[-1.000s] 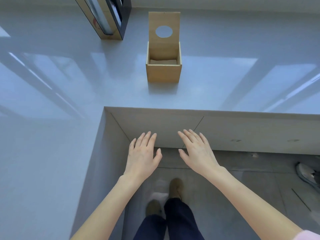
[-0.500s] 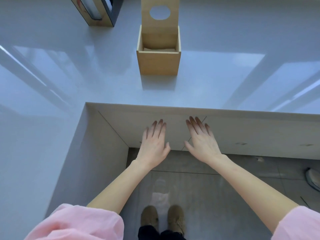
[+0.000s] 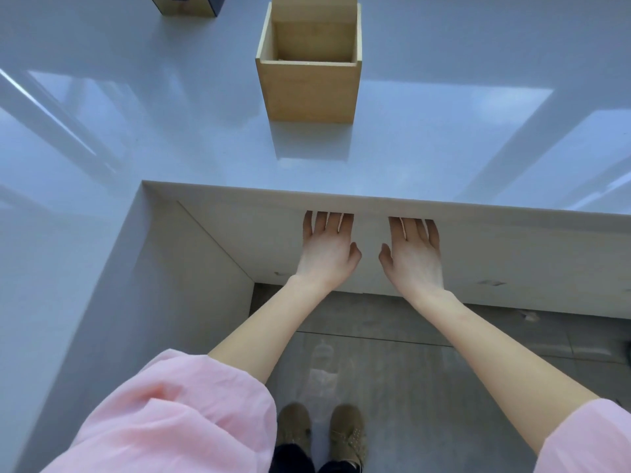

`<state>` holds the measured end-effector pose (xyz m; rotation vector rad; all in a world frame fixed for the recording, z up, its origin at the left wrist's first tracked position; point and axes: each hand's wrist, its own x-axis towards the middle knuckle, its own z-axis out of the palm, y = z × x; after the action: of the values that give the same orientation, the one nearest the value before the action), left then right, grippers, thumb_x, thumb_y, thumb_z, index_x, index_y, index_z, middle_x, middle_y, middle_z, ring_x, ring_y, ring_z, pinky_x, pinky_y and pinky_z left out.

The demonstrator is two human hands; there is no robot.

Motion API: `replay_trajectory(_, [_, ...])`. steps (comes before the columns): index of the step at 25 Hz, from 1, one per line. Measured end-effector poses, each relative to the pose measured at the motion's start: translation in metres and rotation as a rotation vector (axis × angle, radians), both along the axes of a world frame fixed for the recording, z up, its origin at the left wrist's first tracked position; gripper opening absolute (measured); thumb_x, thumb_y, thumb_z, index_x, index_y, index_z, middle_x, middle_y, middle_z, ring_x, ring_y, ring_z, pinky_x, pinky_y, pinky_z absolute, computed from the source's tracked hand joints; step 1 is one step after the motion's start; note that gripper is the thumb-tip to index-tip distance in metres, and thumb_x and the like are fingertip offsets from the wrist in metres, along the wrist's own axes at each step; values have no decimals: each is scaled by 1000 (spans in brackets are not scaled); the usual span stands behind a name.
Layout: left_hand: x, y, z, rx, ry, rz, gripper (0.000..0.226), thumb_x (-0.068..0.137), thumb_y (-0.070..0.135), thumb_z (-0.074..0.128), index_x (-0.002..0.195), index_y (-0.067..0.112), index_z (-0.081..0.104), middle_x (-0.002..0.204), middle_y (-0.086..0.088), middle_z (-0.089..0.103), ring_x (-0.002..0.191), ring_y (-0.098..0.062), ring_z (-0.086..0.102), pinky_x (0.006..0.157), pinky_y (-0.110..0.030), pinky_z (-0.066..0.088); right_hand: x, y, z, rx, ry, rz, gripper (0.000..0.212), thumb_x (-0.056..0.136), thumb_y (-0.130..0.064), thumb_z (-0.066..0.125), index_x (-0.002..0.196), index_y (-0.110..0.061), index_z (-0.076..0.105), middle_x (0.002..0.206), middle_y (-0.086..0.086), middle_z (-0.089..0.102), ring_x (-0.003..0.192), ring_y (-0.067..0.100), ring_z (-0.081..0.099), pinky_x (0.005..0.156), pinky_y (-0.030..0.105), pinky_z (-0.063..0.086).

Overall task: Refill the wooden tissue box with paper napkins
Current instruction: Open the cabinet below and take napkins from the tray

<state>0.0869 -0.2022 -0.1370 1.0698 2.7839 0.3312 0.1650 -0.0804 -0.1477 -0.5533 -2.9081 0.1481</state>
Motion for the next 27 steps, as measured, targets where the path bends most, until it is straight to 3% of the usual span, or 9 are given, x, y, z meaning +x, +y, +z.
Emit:
replay_trajectory(2, [9, -2, 3, -9, 88, -13, 63, 74, 17, 58, 133, 1, 41, 135, -21, 48, 125, -40, 41, 107, -51, 28, 4, -5, 1, 39, 111, 3, 55, 63, 0, 72, 116, 5, 58, 110, 22, 65, 104, 38, 62, 97, 51, 44])
replay_trajectory(5, [22, -16, 11, 5, 228, -60, 62, 62, 15, 65, 124, 10, 56, 109, -17, 64, 98, -39, 60, 89, -42, 49, 16, -19, 8, 4, 141, -8, 49, 66, -4, 71, 115, 0, 61, 98, 21, 65, 90, 37, 63, 83, 43, 50])
replay_trajectory(9, [46, -50, 23, 12, 193, -94, 56, 66, 13, 65, 121, 13, 57, 105, -10, 66, 102, -31, 61, 88, -39, 49, 48, -44, 19, -102, 167, 59, 36, 69, 1, 73, 104, -3, 67, 86, 19, 64, 74, 35, 61, 63, 37, 51])
replay_trajectory(13, [65, -81, 28, 9, 137, -73, 46, 73, 11, 65, 119, 9, 59, 114, -9, 66, 113, -28, 58, 95, -43, 46, 80, -73, 25, -264, 118, 88, 38, 74, 2, 71, 111, -6, 66, 90, 18, 65, 78, 30, 61, 64, 37, 52])
replay_trajectory(16, [78, -102, 31, 5, 105, -76, 43, 72, 9, 69, 115, 8, 62, 115, -11, 67, 114, -29, 59, 96, -44, 45, 96, -95, 27, -430, 60, 77, 37, 77, -1, 69, 114, -8, 65, 93, 14, 66, 81, 23, 62, 68, 27, 51])
replay_trajectory(22, [94, -143, 34, 46, 107, -47, 35, 67, 8, 77, 102, 9, 69, 105, -8, 72, 109, -26, 63, 91, -48, 48, 115, -125, 30, -546, -16, 251, 39, 72, -10, 75, 110, -9, 66, 79, 4, 62, 65, 10, 58, 56, 11, 45])
replay_trajectory(27, [94, -184, 36, 60, 103, -64, 28, 58, 10, 85, 84, 13, 75, 90, -2, 76, 96, -21, 70, 86, -43, 52, 130, -169, 15, -685, -124, 314, 48, 81, -31, 63, 125, -16, 53, 91, 2, 56, 71, 12, 56, 58, 25, 56])
